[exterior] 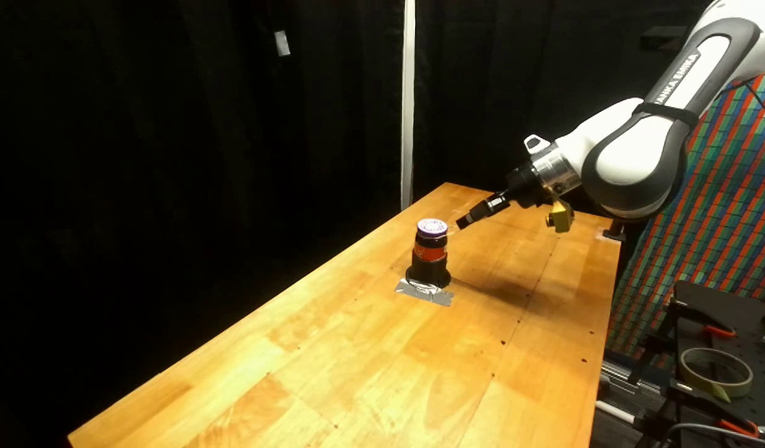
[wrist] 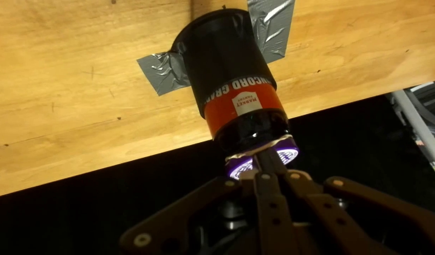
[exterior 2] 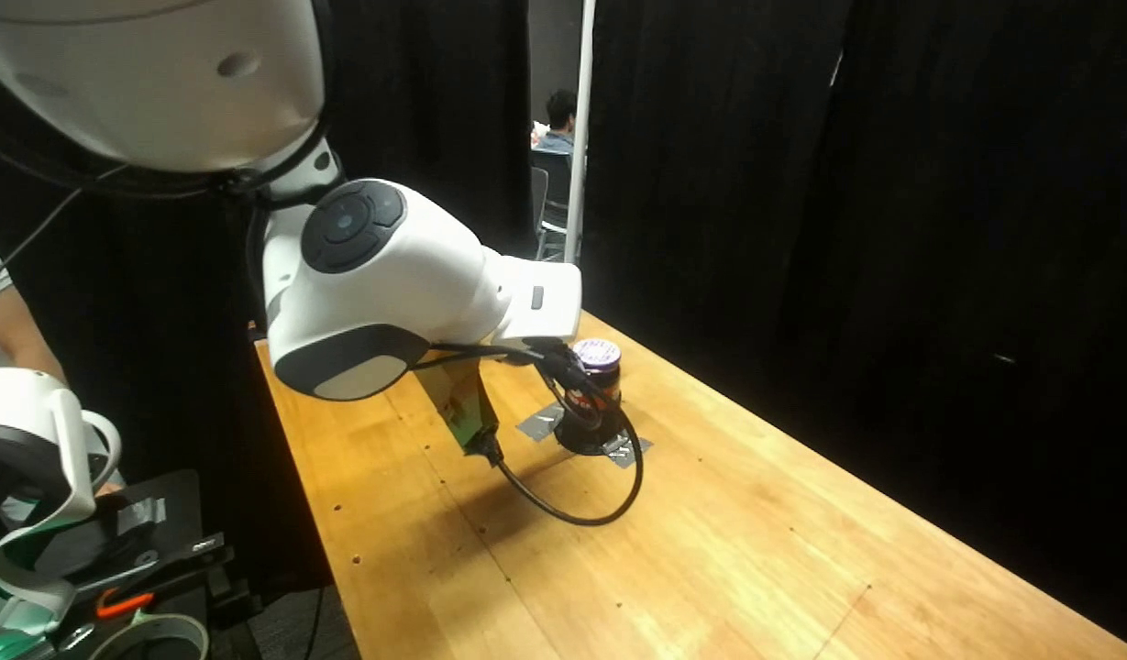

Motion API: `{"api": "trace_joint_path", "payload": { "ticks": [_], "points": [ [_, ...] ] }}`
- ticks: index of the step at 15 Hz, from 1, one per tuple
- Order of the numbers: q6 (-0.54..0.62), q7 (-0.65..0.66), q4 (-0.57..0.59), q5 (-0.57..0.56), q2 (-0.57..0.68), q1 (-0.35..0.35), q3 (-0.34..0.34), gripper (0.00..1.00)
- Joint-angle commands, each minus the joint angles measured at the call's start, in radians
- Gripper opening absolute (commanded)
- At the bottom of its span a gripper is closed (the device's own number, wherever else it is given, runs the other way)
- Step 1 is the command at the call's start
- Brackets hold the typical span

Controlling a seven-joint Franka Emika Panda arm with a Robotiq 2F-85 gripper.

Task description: Put the rubber band around the jar.

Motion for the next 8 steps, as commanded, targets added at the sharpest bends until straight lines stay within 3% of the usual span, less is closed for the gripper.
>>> {"api": "trace_joint_path", "payload": {
  "ticks": [1,3,4,5,6,7,8],
  "points": [
    [0.08,0.019,-0.042,-0.1,0.064,-0.097,0.053,0.0],
    [0.092,0.023,-0.059,-0.138,0.079,-0.133,0.06,0.0],
    [0.089,0.196,-0.065,-0.286,0.008,-0.071,-0.047,0.01],
    [0.052,0.233,-0.064,-0.32,0.003,-0.085,-0.05,0.26],
    [0.013,0.295,-0.062,-0.365,-0.009,-0.09,-0.067,0.27],
    [0.048,0.3,-0.041,-0.386,-0.002,-0.029,-0.124,0.07],
    [0.036,0.33,-0.043,-0.414,-0.001,-0.035,-0.133,0.16]
  ]
}}
